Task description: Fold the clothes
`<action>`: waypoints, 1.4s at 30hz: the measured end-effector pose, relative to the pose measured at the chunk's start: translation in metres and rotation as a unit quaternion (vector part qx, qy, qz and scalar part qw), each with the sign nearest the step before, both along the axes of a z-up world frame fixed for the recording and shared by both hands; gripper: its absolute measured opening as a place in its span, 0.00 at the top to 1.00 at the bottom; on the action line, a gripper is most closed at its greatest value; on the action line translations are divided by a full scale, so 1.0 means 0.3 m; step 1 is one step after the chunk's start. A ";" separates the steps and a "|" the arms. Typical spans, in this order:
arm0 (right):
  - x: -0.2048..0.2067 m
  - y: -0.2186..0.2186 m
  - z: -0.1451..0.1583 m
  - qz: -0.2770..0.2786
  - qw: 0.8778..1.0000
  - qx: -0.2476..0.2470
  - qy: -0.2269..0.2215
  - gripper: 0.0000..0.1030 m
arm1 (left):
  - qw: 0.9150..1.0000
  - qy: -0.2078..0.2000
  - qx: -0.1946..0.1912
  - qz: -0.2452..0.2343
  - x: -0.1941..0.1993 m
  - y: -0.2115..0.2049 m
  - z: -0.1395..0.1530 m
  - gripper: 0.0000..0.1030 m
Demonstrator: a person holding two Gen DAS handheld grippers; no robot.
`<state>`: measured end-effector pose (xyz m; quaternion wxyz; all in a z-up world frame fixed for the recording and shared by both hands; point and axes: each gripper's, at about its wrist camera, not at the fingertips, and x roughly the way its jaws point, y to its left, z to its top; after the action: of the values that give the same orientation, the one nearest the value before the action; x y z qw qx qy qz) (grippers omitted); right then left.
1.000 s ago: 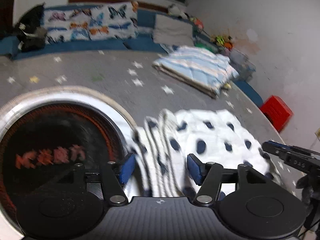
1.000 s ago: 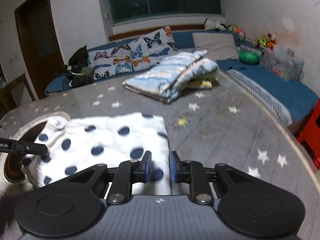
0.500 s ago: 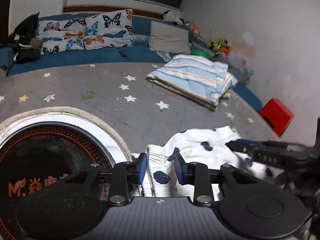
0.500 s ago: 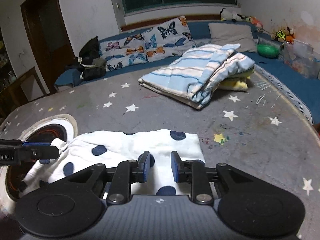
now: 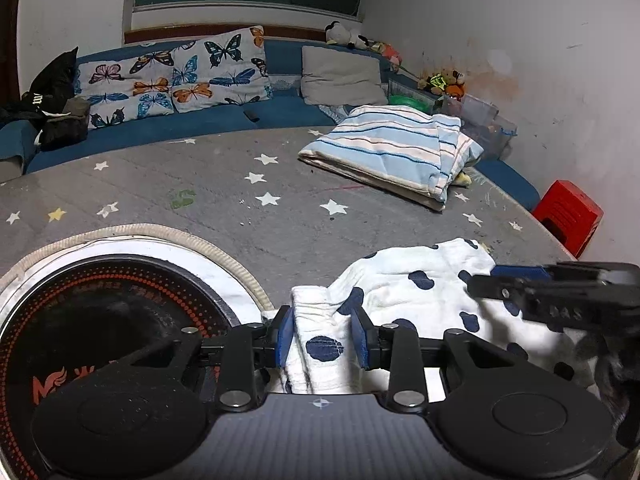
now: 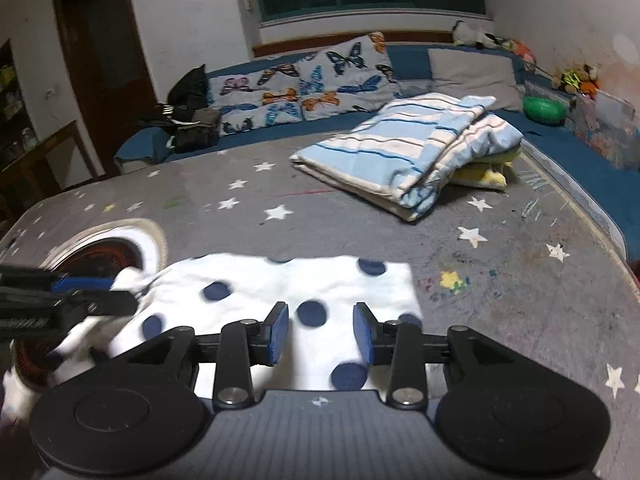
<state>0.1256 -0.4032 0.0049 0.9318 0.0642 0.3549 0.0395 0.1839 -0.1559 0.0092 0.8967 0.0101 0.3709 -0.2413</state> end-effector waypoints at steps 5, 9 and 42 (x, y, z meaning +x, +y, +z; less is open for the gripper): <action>-0.115 0.021 0.021 0.018 1.000 0.003 -0.010 0.58 | 1.000 -0.016 0.010 -0.008 -0.051 0.013 0.009 0.66; -0.217 0.028 0.026 0.023 1.000 -0.001 -0.015 0.58 | 0.999 -0.026 0.021 -0.014 -0.089 0.021 0.003 0.66; -0.322 -0.001 -0.023 0.000 0.999 -0.015 -0.029 0.20 | 0.999 -0.023 0.033 -0.011 -0.185 0.051 -0.007 0.43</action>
<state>0.0291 -0.4035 -0.0019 0.9426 0.0490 0.3283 0.0355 0.1284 -0.1405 0.0070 0.9015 0.0487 0.3579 -0.2383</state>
